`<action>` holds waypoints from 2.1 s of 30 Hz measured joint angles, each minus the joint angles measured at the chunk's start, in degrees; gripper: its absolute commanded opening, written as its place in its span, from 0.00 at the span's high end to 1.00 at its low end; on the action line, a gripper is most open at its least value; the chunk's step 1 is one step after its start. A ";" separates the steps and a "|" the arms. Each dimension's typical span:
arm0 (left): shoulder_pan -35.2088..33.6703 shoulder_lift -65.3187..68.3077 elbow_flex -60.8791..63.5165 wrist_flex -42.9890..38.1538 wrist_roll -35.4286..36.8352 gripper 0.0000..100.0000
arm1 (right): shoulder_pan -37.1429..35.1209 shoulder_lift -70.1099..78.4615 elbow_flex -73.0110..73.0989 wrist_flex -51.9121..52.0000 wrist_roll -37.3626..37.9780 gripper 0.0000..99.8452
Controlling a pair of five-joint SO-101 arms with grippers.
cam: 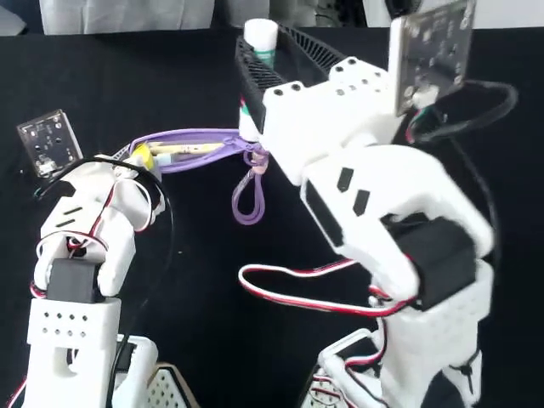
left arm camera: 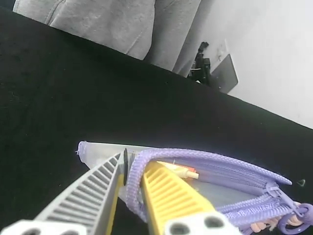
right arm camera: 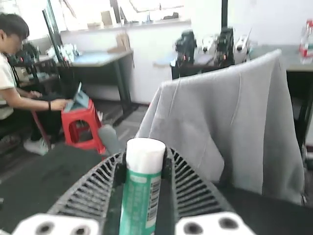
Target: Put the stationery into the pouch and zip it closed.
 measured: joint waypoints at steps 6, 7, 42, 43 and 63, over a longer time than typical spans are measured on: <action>0.00 0.00 0.00 0.00 0.00 0.97 | 0.00 -9.93 25.32 -24.88 0.00 0.99; 0.00 0.00 0.00 0.00 0.00 0.97 | 0.00 -11.43 29.80 -29.54 0.00 0.99; 0.00 0.18 0.00 -0.09 0.00 0.97 | -10.64 -0.53 78.33 -99.08 21.54 0.92; 0.00 0.18 0.00 -0.09 0.00 0.97 | -10.55 -0.53 78.95 -99.16 21.63 0.86; 0.00 0.18 0.00 -0.09 -0.53 0.97 | -2.99 -23.47 73.23 -62.59 21.71 0.81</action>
